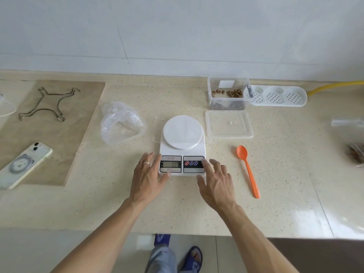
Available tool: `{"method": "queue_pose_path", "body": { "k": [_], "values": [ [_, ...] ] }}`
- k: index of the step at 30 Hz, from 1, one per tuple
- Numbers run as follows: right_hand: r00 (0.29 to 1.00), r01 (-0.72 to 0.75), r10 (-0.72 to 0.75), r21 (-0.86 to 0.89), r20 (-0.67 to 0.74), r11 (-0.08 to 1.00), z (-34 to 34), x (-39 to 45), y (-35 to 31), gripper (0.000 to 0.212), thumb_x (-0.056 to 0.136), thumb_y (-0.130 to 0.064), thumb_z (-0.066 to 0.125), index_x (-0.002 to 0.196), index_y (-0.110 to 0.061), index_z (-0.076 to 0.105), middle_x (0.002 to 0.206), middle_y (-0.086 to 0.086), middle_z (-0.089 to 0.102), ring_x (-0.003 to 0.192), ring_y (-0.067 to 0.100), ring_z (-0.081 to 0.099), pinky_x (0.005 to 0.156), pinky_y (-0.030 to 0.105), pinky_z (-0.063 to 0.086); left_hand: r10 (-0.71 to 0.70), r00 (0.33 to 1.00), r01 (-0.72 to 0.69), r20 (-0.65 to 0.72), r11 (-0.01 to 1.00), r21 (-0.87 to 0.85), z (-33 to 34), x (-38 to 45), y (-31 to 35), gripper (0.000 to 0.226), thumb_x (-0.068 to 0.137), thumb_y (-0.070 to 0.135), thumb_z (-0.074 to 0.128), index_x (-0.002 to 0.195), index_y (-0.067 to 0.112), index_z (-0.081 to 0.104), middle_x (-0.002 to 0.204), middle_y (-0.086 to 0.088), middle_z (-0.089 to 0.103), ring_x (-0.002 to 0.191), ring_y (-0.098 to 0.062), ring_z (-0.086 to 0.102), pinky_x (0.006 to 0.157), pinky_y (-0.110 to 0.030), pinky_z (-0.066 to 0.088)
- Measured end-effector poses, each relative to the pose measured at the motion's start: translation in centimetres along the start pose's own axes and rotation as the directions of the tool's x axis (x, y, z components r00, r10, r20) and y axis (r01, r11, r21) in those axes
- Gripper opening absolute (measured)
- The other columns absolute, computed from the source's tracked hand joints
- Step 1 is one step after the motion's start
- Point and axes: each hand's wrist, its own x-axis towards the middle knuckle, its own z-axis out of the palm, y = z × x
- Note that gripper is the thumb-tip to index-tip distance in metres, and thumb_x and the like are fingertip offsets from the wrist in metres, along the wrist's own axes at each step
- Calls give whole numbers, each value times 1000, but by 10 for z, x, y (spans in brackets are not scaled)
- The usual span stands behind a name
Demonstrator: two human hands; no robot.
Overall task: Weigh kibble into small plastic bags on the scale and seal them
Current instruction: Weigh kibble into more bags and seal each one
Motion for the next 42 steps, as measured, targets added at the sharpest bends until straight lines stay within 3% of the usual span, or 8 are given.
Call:
{"method": "queue_pose_path", "body": {
  "k": [5, 12, 19, 29, 31, 33, 37, 42],
  "values": [
    [996, 27, -20, -72, 91, 997, 10, -4, 1, 60, 101, -41, 40, 154, -29, 15, 153, 6, 30, 129, 29, 37, 103, 41, 35, -23, 998, 23, 65, 1000, -11, 9, 4, -5, 75, 82, 62, 45, 143, 17, 38, 135, -3, 52, 127, -28, 43, 103, -46, 39],
    [992, 23, -3, -160, 123, 987, 12, -1, -3, 56, 102, -45, 35, 154, -35, 15, 155, 6, 27, 132, 29, 32, 103, 41, 33, -70, 994, 68, 89, 997, 24, 12, 3, -6, 81, 86, 61, 52, 150, 17, 30, 149, -8, 42, 140, -28, 32, 110, -51, 31],
    [995, 2, 14, -164, 94, 987, 11, 6, -7, 52, 101, -46, 39, 150, -36, 26, 147, 5, 39, 128, 28, 38, 100, 42, 38, -83, 992, 80, 96, 996, 28, 14, 2, -7, 81, 86, 65, 43, 150, 18, 28, 149, -7, 41, 141, -29, 30, 109, -55, 31],
    [992, 19, -3, -120, 128, 993, 6, 4, -4, 57, 101, -44, 41, 154, -33, 21, 152, 4, 35, 133, 28, 35, 104, 42, 38, -31, 997, 31, 65, 1000, -3, 5, 3, 1, 77, 87, 50, 62, 147, 11, 34, 151, -12, 38, 143, -30, 27, 116, -45, 27],
    [993, 28, -19, -70, 119, 997, 3, 3, 1, 59, 101, -42, 43, 154, -27, 22, 147, 4, 43, 130, 27, 40, 103, 42, 40, 3, 999, -4, 36, 1000, 8, 0, 4, 7, 76, 88, 46, 63, 147, 9, 35, 154, -15, 32, 146, -30, 20, 119, -43, 22],
    [998, 7, -8, 15, 61, 1000, 0, 1, 7, 58, 100, -38, 47, 152, -19, 29, 133, 7, 56, 121, 28, 48, 98, 42, 44, 97, 995, -96, -8, 994, 42, -4, 7, 16, 73, 86, 43, 68, 144, 7, 41, 150, -18, 38, 144, -34, 26, 116, -46, 29],
    [975, -152, 171, 135, -142, 979, -12, -4, 34, 51, 95, -36, 59, 137, -8, 51, 121, 12, 63, 112, 32, 55, 88, 43, 46, 256, 966, -255, -24, 966, 54, -3, 21, 42, 68, 81, 37, 74, 137, 6, 49, 143, -19, 47, 138, -38, 36, 108, -52, 38],
    [844, -460, 500, 215, -194, 861, -37, -14, 84, 54, 94, -44, 59, 135, -9, 51, 120, 11, 58, 113, 30, 48, 90, 42, 42, 343, 939, -343, 27, 939, -5, 10, 38, 79, 65, 84, 37, 71, 137, 7, 49, 146, -16, 44, 141, -36, 30, 111, -54, 33]
  ]
}}
